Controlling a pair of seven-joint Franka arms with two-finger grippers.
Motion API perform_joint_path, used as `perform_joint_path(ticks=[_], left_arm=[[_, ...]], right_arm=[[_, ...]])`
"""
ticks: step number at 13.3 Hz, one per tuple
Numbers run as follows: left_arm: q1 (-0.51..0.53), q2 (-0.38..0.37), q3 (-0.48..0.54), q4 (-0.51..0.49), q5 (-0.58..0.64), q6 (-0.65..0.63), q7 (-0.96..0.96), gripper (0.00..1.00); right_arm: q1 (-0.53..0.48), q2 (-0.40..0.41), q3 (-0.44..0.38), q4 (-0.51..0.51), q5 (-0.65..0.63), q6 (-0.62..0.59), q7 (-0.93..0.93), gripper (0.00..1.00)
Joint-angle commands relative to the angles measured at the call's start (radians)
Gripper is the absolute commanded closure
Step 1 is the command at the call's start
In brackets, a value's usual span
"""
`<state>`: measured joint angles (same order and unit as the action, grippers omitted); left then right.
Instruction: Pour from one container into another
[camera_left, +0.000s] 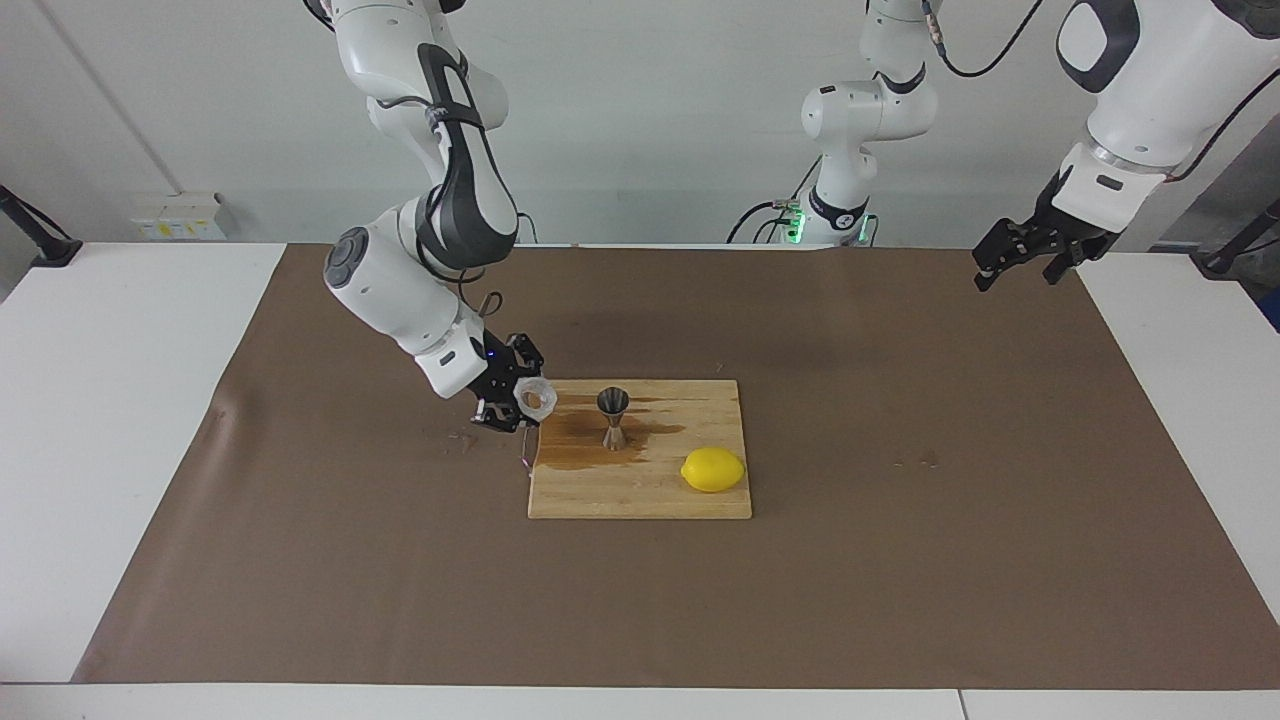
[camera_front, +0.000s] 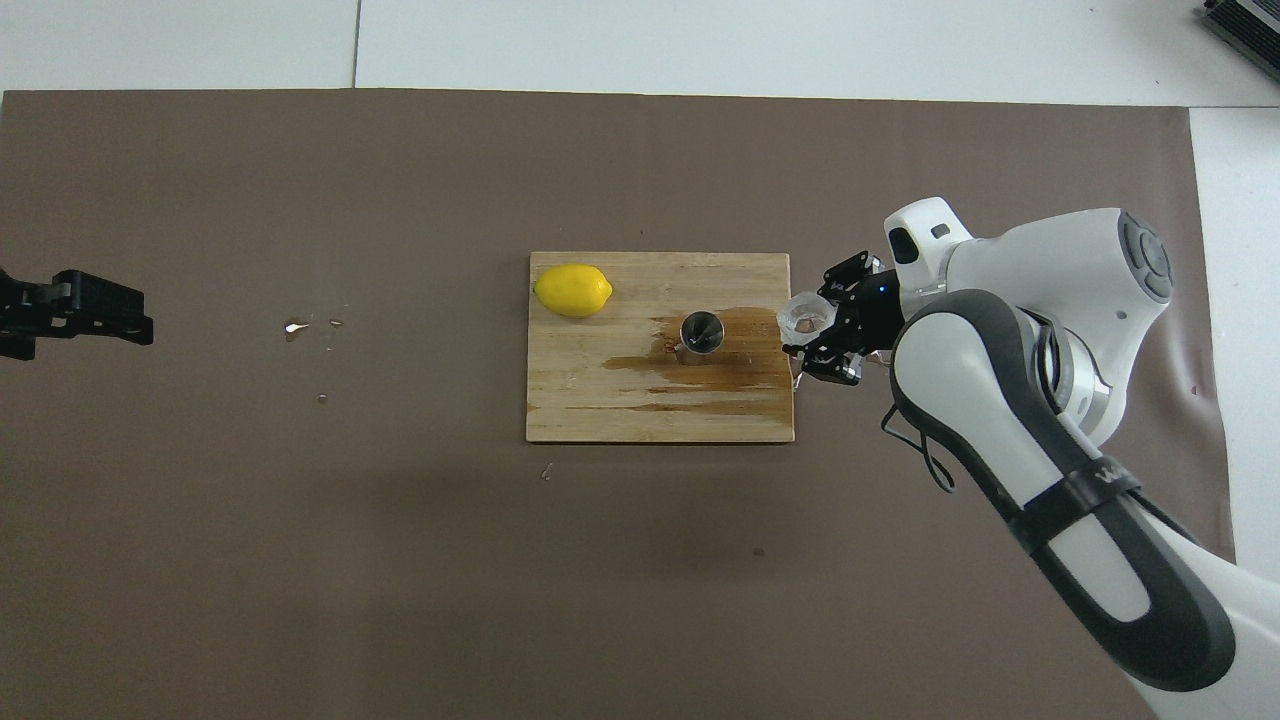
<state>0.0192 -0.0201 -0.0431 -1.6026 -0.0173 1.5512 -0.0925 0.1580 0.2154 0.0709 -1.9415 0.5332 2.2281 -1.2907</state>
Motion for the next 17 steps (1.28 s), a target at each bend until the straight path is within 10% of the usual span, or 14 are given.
perform_joint_path(ticks=[1, 17], left_arm=[[0.002, -0.015, 0.003, 0.003, 0.011, -0.017, -0.007, 0.00], [0.002, -0.029, 0.003, -0.016, 0.011, -0.056, -0.012, 0.00]], right_arm=[[0.050, -0.011, 0.001, 0.009, -0.097, 0.034, 0.141, 0.76], [0.196, -0.008, 0.003, 0.058, -0.694, 0.039, 0.447, 0.76]])
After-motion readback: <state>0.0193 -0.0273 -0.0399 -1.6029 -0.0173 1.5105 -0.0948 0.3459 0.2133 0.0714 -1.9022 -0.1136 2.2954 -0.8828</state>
